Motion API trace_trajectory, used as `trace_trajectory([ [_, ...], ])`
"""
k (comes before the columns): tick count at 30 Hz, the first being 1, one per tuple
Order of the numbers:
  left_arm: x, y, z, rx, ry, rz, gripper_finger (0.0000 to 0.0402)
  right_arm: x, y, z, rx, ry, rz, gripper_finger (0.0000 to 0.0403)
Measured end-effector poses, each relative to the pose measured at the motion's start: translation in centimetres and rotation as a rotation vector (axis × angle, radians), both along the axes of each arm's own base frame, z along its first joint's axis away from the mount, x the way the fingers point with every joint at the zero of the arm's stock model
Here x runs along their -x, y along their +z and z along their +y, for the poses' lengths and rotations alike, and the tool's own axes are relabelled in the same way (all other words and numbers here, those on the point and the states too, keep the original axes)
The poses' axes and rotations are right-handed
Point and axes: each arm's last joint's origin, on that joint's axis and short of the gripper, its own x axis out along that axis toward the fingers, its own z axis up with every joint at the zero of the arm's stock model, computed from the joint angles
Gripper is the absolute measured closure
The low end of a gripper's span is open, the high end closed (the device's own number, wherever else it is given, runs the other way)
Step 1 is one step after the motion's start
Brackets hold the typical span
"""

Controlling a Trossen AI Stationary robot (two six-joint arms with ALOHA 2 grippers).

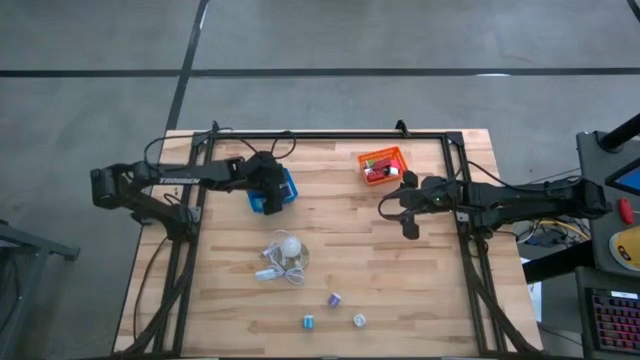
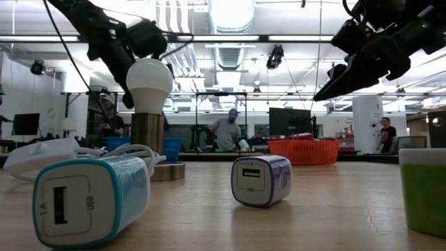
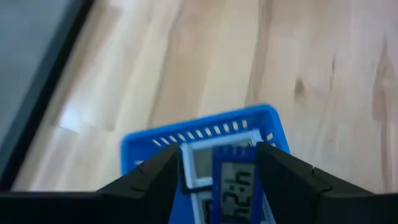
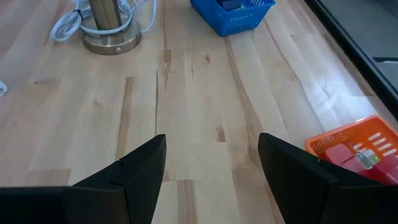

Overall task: Pick & Place Office items
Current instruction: Put the blue timer into the blue bin, then put the violet charger adapter into the orange bin

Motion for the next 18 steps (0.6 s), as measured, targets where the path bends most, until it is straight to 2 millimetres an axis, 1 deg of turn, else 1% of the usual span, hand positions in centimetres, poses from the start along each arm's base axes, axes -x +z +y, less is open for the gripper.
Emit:
trace_trajectory([
  [6, 0.4, 2.3, -0.4, -0.062, -0.022, -0.106, 0.0187, -0.8, -0.9, 0.4, -0.039, 0.069, 0.037, 0.0154],
  [11, 0.7, 3.9, -1.3, -0.096, -0.041, -0.218, 0.0186, -2.3, -1.8, 2.1, -0.107, 0.251, 0.038, 0.0154],
  [15, 1.3, 4.1, -2.2, -0.140, -0.042, -0.321, 0.0186, -3.9, -2.4, 4.3, -0.142, 0.392, 0.019, 0.0154],
  [18, 2.0, 3.4, -2.7, -0.169, -0.023, -0.405, 0.0186, -5.3, -2.5, 6.1, -0.139, 0.474, 0.039, 0.0154],
])
